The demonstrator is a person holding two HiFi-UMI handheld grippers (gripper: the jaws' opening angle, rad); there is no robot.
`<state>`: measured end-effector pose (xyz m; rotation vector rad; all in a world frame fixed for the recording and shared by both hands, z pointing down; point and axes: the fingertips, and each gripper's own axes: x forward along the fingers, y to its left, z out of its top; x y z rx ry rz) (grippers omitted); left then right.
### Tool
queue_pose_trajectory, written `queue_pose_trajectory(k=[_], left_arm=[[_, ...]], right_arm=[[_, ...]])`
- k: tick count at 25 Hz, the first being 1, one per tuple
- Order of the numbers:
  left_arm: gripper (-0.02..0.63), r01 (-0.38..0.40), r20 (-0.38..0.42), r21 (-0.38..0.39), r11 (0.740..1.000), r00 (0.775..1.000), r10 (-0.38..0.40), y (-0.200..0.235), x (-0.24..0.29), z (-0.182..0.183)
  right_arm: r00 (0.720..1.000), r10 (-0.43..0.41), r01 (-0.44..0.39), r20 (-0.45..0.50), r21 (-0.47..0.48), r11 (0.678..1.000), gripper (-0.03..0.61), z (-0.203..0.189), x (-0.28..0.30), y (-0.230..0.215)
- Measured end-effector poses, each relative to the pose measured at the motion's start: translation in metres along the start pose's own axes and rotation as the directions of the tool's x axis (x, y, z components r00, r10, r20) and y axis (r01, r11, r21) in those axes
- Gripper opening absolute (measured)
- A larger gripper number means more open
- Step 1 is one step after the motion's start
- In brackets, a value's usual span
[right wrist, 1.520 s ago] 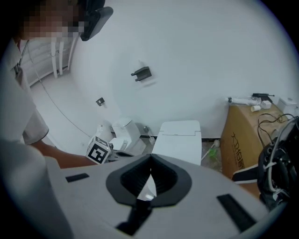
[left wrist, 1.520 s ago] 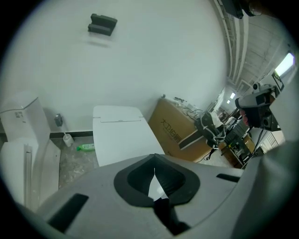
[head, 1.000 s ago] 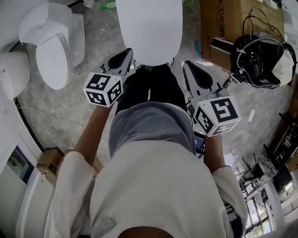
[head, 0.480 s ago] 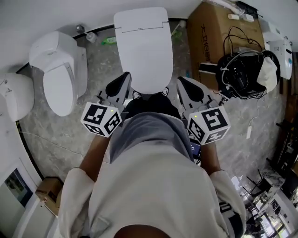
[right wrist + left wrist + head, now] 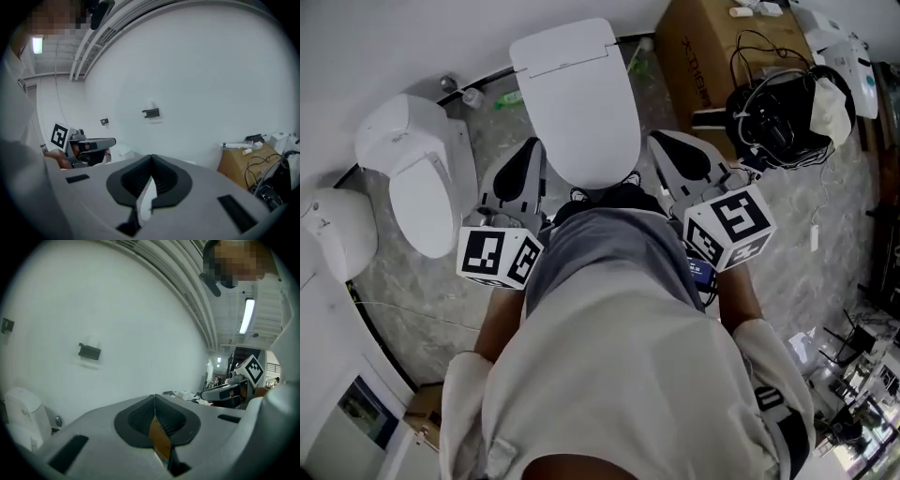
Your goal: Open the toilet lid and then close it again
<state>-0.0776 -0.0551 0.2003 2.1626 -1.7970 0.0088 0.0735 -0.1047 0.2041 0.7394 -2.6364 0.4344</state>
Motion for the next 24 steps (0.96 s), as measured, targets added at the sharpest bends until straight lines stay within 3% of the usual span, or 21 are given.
queue_pose_trajectory(k=[5,17,24], left_arm=[[0.009,-0.025,0.004,-0.002,1.000,1.000,0.025,-0.001,-0.005,0.001],[0.008,-0.082,-0.093,-0.016,0.996,0.992,0.081,0.006,-0.009,-0.021],[0.008,-0.070,-0.135,-0.030,0.997,0.989,0.066,0.006,-0.010,-0.036]], right_arm=[[1.000,0.001,-0.001,-0.017,0.000,1.000,0.009,-0.010,-0.007,0.004],[0.999,-0.010,0.010,-0.046,-0.005,1.000,0.009,-0.016,-0.008,0.009],[0.996,-0.018,0.018,-0.088,0.002,1.000,0.009,-0.024,-0.001,0.012]])
